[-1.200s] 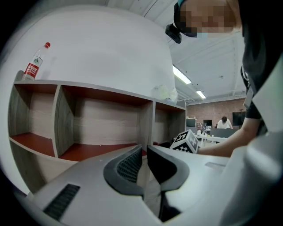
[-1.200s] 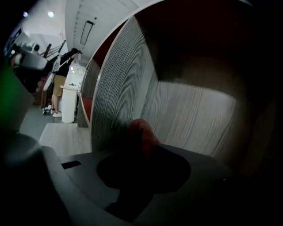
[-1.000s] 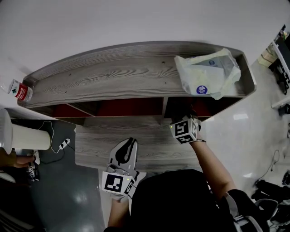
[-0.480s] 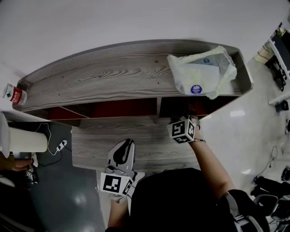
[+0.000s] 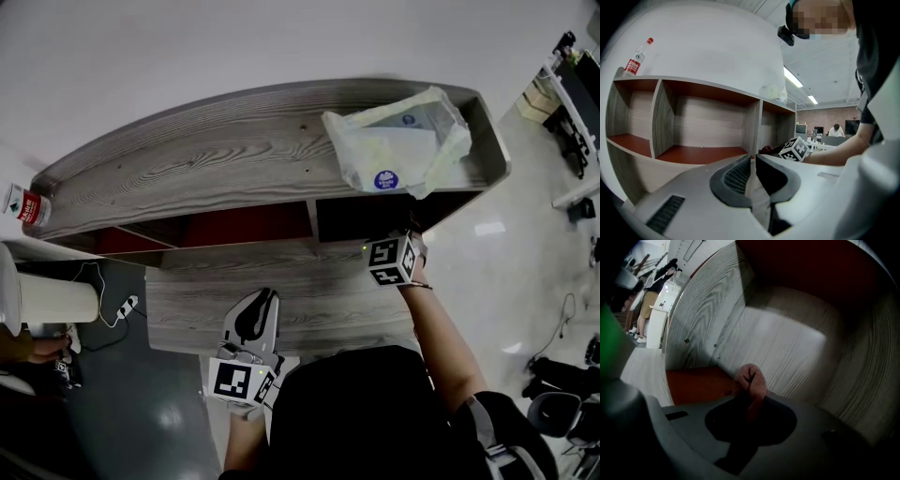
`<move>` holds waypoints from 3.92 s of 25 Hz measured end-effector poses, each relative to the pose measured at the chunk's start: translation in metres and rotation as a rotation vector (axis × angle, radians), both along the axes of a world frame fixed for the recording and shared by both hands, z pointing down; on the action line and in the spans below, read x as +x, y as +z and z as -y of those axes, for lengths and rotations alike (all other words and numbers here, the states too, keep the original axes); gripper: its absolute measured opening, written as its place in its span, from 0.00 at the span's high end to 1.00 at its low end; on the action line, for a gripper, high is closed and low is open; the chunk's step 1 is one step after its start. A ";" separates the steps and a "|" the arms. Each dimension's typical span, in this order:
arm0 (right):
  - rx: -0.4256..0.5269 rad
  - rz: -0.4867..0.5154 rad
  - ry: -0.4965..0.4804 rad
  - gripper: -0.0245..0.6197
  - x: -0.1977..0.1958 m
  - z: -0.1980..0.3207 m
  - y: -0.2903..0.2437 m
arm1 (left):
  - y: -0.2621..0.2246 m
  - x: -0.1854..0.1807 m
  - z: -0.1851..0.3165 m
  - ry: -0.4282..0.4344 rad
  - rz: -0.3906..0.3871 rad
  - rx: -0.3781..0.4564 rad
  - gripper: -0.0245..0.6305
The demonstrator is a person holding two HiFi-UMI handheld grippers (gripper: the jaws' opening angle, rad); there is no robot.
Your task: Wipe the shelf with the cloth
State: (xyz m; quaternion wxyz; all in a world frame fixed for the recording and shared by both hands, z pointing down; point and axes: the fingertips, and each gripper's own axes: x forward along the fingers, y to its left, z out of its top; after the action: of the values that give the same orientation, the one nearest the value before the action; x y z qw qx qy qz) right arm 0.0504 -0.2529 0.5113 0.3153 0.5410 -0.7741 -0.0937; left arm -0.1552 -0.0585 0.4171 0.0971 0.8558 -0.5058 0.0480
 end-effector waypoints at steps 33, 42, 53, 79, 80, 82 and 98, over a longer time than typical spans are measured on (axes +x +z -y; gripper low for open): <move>-0.078 0.058 -0.223 0.93 -0.072 -0.048 0.003 | 0.001 0.000 -0.022 -0.037 0.022 -0.010 0.90; -0.116 0.189 -0.295 0.89 -0.093 -0.051 -0.005 | 0.002 -0.009 -0.033 -0.078 0.022 -0.016 0.90; -0.115 0.251 -0.166 0.54 -0.060 -0.041 -0.012 | 0.004 -0.008 -0.036 -0.084 0.016 -0.019 0.90; -0.317 0.664 -0.174 0.88 -0.104 -0.052 -0.012 | 0.007 -0.016 -0.046 -0.102 0.017 -0.026 0.90; -0.317 0.697 -0.179 0.88 -0.105 -0.053 -0.015 | 0.007 -0.016 -0.046 -0.101 0.017 -0.027 0.90; -0.310 0.751 -0.185 0.89 -0.105 -0.053 -0.021 | 0.007 -0.015 -0.046 -0.098 0.018 -0.028 0.90; -0.204 1.363 -0.359 0.89 -0.098 -0.048 -0.150 | 0.006 -0.005 -0.038 -0.078 0.022 -0.027 0.90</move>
State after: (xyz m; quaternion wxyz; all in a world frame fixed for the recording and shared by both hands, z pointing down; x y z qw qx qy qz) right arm -0.0475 -0.2051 0.3613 -0.2103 0.3111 -0.8810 0.2879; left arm -0.1605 -0.0202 0.4232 0.1050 0.8335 -0.5391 0.0606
